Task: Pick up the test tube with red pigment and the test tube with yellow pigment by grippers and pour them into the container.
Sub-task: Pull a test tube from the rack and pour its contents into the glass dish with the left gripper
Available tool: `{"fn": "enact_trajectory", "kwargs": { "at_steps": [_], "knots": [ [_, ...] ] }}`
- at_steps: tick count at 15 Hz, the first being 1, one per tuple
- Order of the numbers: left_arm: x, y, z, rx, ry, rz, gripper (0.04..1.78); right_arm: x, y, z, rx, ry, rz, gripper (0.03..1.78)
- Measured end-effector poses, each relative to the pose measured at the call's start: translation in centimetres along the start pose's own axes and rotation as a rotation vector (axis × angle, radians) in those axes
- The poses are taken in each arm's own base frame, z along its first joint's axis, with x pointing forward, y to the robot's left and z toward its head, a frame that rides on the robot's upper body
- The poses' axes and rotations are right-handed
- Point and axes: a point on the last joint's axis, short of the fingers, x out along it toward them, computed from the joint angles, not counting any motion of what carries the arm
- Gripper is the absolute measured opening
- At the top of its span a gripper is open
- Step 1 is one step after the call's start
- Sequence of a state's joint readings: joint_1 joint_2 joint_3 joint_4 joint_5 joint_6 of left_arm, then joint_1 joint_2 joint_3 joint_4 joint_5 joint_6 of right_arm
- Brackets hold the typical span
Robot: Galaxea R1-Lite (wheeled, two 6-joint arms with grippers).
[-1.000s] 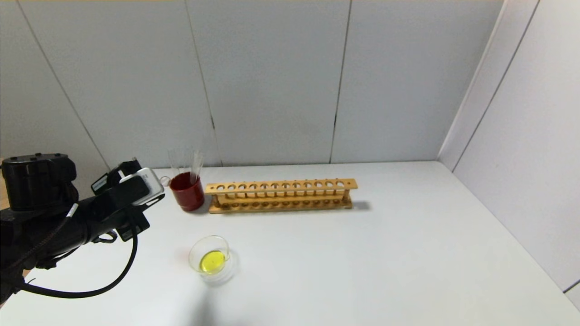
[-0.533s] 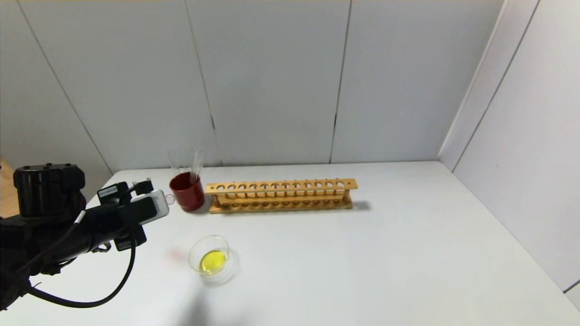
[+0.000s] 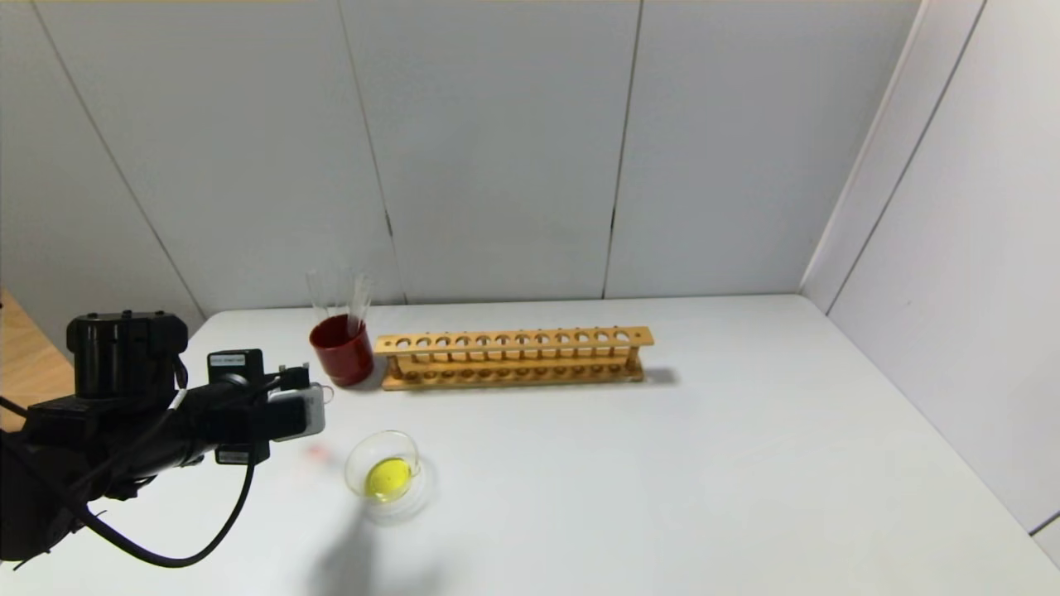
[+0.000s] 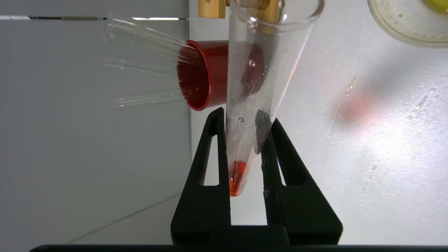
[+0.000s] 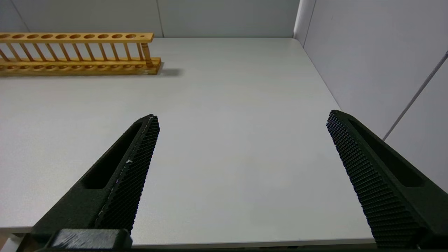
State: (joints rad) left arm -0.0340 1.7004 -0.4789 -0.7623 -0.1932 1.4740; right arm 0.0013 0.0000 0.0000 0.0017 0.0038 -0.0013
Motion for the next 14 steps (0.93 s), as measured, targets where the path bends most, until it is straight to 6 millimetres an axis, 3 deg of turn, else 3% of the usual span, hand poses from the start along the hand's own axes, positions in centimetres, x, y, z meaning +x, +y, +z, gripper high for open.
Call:
{"fn": "enact_trajectory", "kwargs": {
  "at_steps": [8, 14],
  "knots": [
    [1.3, -0.6, -0.2, 0.144, -0.002, 0.019, 0.31, 0.0, 0.0, 0.0, 0.001, 0.0, 0.0, 1.75],
    [2.0, -1.2, 0.0, 0.149, -0.016, -0.014, 0.31, 0.0, 0.0, 0.0, 0.0, 0.0, 0.0, 1.75]
  ]
}}
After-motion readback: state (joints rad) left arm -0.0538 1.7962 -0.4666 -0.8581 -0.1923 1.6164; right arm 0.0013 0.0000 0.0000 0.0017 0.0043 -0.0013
